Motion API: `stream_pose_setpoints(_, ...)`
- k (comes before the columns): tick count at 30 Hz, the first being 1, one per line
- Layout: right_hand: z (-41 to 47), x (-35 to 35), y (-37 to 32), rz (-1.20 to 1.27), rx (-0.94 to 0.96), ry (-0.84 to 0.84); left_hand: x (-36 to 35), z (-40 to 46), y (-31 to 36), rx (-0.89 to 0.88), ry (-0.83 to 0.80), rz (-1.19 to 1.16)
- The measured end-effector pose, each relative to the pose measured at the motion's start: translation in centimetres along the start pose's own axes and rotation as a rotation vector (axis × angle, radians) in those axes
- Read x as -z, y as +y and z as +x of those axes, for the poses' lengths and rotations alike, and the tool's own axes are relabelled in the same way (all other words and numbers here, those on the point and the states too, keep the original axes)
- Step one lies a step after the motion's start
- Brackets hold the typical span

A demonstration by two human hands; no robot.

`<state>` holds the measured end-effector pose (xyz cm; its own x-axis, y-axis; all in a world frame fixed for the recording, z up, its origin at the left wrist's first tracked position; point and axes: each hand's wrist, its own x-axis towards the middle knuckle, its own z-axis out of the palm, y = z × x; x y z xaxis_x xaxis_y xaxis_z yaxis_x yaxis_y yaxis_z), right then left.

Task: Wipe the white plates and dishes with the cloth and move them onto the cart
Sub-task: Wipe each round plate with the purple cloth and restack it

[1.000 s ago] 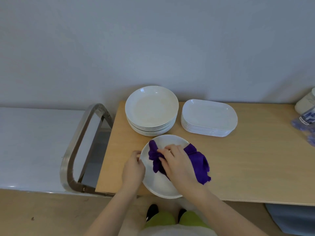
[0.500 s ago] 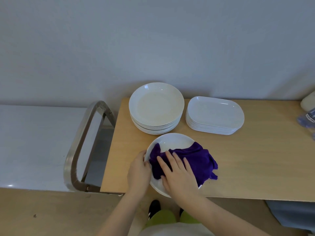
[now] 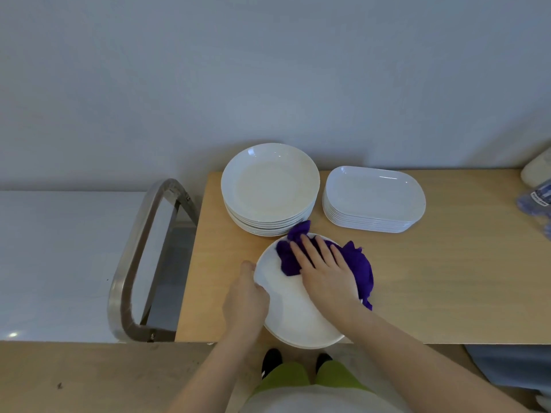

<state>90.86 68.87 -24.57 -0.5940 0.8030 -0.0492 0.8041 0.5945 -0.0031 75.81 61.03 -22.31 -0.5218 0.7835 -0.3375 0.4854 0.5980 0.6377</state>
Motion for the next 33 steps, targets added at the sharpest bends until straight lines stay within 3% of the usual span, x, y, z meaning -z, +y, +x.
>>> stream_pose_setpoints(3,-1.2,-0.1,0.6,0.012,-0.106,0.069,0.2,0.0,0.0,-0.004,-0.018,-0.029)
stream_pose_setpoints(7,-0.9,-0.4,-0.2,0.14,-0.171,0.024,0.4,0.4,-0.7,0.007,-0.041,-0.098)
stream_pose_setpoints(14,0.7,-0.3,-4.3,0.444,0.026,-0.028,1.2,1.1,-1.2,-0.001,-0.067,-0.184)
stream_pose_setpoints(24,-5.1,0.3,-2.9,0.584,0.211,-0.11,1.0,0.7,-1.6,-0.03,-0.083,-0.177)
stream_pose_setpoints(33,-7.8,1.5,0.1,0.429,0.317,-0.157,0.2,0.3,-1.0,-0.078,-0.019,-0.028)
